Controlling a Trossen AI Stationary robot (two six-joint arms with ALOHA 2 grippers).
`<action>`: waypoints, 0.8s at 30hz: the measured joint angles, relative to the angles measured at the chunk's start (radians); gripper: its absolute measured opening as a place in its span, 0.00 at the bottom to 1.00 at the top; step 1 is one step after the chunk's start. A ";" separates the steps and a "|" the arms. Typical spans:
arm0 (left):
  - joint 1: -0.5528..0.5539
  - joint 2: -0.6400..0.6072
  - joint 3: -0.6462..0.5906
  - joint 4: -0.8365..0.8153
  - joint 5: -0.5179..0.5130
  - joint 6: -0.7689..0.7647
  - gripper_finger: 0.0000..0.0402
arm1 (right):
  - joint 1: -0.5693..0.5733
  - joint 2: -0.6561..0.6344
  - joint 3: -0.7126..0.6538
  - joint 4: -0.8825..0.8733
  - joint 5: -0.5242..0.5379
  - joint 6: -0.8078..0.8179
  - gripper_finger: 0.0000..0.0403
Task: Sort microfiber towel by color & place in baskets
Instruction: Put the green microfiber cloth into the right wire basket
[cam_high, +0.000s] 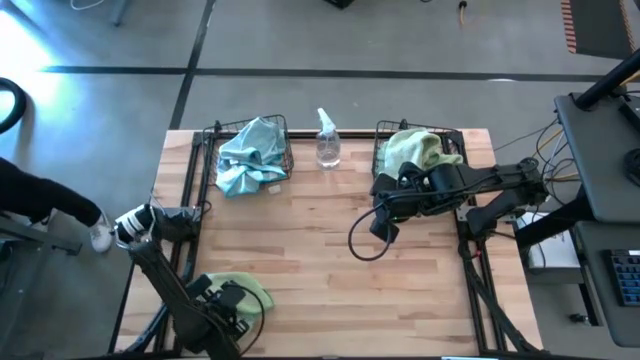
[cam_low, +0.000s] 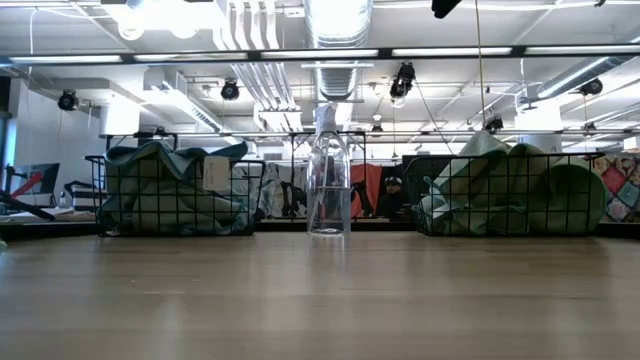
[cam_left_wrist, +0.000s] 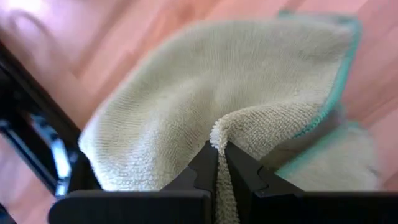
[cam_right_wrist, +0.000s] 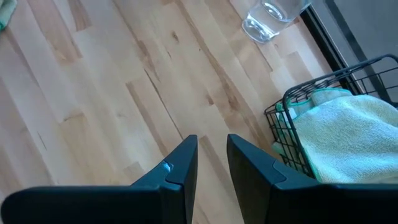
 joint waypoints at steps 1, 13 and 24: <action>0.001 -0.003 0.026 -0.030 -0.020 0.004 0.00 | 0.000 0.000 0.000 0.000 0.000 -0.004 0.20; 0.012 -0.022 0.368 -0.177 -0.370 0.177 0.00 | 0.000 0.000 0.000 0.002 0.004 -0.038 0.20; 0.046 -0.021 0.619 -0.175 -0.525 0.526 0.00 | 0.000 0.000 0.000 0.002 0.027 -0.040 0.20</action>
